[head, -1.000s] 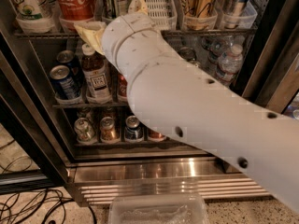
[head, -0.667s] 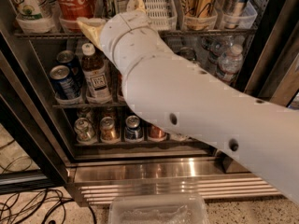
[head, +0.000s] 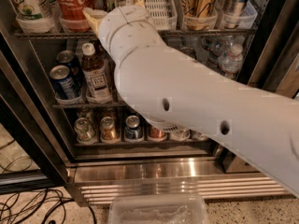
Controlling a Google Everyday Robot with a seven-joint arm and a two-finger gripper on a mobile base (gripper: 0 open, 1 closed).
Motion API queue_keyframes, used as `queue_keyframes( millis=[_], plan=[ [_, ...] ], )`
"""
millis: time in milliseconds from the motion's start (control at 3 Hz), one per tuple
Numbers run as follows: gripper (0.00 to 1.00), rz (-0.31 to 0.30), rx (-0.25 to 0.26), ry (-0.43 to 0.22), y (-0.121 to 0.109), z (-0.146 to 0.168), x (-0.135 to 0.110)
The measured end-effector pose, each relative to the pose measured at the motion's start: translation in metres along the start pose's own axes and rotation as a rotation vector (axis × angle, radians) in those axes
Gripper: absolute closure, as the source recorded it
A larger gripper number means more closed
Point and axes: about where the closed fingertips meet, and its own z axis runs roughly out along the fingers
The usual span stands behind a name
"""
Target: Pick green can from top shelf of fridge
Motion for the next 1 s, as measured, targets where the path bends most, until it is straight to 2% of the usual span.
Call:
queue_keyframes(
  millis=[667, 1000],
  plan=[
    [0.34, 0.001, 0.049, 0.024, -0.005, 0.007, 0.002],
    [0.34, 0.005, 0.057, 0.029, -0.005, 0.012, 0.004]
  ],
)
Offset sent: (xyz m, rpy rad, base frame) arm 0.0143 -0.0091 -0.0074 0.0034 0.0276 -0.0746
